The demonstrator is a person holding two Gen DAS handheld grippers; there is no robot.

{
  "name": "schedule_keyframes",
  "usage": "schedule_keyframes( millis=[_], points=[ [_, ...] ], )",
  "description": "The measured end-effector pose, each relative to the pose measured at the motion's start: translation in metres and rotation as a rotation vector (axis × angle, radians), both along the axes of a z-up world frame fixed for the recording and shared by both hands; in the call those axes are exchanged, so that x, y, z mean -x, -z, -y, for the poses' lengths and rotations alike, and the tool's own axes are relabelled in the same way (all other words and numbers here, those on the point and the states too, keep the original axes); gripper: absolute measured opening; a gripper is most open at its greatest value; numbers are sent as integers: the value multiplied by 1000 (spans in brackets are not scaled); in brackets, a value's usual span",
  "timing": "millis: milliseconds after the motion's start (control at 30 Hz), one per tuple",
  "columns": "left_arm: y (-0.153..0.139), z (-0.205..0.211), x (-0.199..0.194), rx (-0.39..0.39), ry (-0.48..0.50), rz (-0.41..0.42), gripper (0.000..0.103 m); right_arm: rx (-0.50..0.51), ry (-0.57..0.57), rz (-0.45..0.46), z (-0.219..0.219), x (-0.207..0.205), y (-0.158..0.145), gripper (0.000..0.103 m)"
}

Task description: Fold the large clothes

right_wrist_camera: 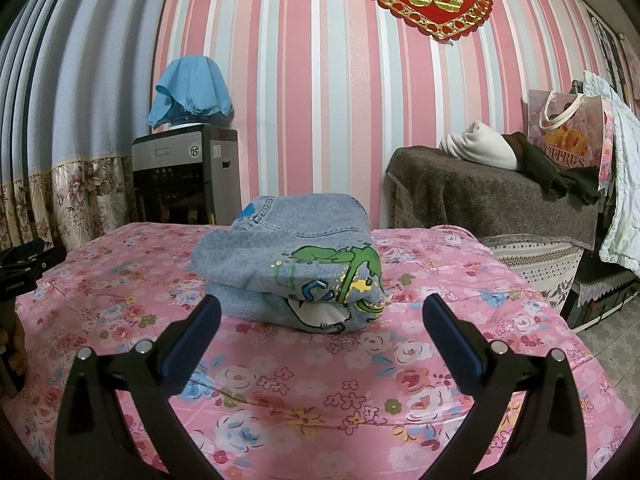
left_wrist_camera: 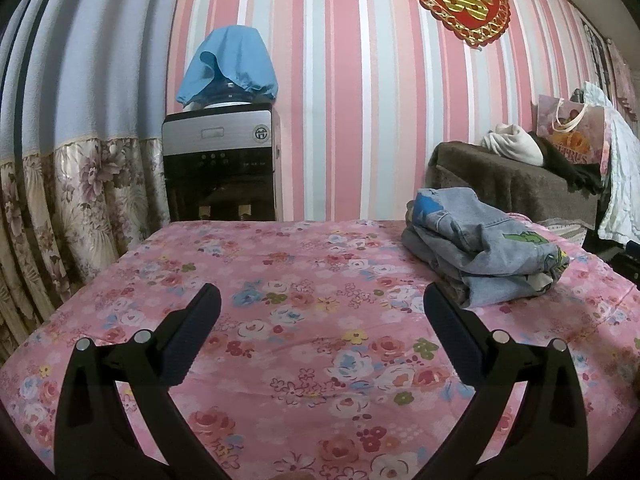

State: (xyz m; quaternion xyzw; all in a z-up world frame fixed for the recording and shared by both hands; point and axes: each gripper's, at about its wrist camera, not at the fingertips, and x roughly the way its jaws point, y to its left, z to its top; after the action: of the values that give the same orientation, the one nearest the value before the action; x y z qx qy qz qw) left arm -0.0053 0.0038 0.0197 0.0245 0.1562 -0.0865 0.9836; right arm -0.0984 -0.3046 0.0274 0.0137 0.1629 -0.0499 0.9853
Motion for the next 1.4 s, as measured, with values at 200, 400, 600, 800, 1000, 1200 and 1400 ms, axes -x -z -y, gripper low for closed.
schedule_keyframes(
  millis=[200, 400, 600, 800, 1000, 1200, 1400],
  points=[
    [1, 2, 2, -9, -7, 3, 100, 0, -1, 1, 0, 1, 0, 101],
    [2, 6, -1, -17, -37, -9, 100, -1, 0, 0, 0, 0, 0, 101],
    [3, 13, 1, -39, -59, -8, 100, -1, 0, 0, 0, 0, 0, 101],
    [2, 10, 1, -37, -82, -9, 100, -1, 0, 1, 0, 0, 0, 101],
    [0, 9, 5, -26, -70, 1, 100, -1, 0, 1, 0, 1, 0, 101],
    [0, 8, 4, -19, -71, 5, 100, -1, 0, 1, 0, 0, 0, 101],
    [-1, 4, 4, 14, -66, -1, 100, -1, 1, 1, 0, 0, 0, 101]
  ],
)
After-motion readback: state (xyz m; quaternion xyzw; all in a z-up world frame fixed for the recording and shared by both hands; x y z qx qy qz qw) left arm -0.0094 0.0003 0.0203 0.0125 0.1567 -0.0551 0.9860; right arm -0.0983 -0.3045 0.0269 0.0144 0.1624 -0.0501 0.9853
